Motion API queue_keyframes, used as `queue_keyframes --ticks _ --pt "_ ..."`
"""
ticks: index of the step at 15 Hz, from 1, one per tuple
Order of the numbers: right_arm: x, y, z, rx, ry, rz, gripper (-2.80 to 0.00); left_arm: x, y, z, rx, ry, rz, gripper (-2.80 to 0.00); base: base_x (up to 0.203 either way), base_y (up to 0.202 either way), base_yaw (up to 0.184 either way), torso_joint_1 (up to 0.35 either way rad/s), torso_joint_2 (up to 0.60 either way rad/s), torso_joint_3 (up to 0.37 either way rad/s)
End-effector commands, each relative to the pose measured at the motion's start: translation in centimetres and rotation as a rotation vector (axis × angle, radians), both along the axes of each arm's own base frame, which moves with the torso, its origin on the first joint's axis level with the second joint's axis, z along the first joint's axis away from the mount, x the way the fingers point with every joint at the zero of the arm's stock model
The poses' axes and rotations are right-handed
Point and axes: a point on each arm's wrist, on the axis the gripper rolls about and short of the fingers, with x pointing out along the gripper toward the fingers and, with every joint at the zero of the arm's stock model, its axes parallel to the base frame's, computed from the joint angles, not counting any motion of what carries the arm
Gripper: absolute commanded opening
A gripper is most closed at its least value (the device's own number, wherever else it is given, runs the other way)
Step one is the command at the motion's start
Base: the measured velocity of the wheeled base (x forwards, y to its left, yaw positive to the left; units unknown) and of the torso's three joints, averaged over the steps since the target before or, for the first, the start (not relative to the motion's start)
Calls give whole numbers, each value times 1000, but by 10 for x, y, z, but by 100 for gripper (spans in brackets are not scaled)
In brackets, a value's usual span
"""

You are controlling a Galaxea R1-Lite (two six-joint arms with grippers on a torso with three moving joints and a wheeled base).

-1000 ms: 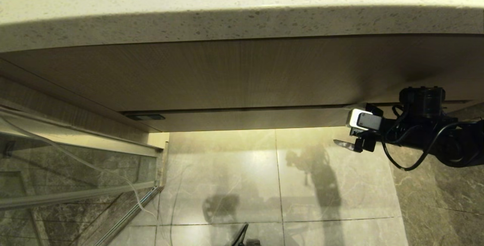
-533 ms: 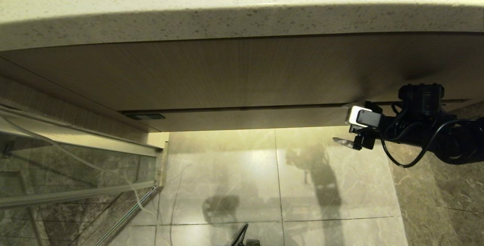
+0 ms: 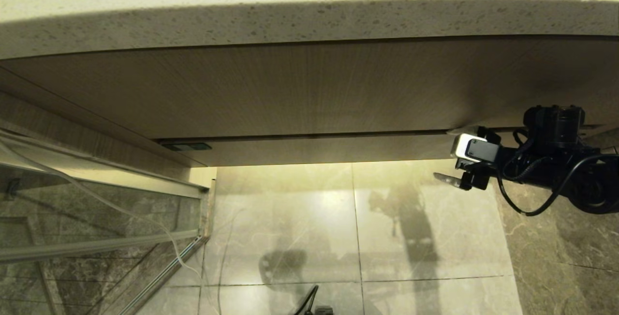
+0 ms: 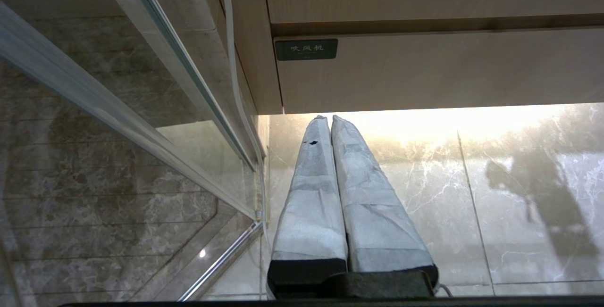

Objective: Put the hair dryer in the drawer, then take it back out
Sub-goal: Pull open the drawer

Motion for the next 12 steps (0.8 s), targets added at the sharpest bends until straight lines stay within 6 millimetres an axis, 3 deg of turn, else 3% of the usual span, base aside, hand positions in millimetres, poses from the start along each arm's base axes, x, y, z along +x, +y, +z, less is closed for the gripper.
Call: queue_keyframes --ticks 1,12 --pt "-2 0 -2 -5 6 9 0 4 0 -11 -2 38 0 -280 0 0 0 0 0 0" --pt "13 1 -24 20 66 3 0 4 0 -11 -2 38 0 -280 0 0 0 0 0 0"
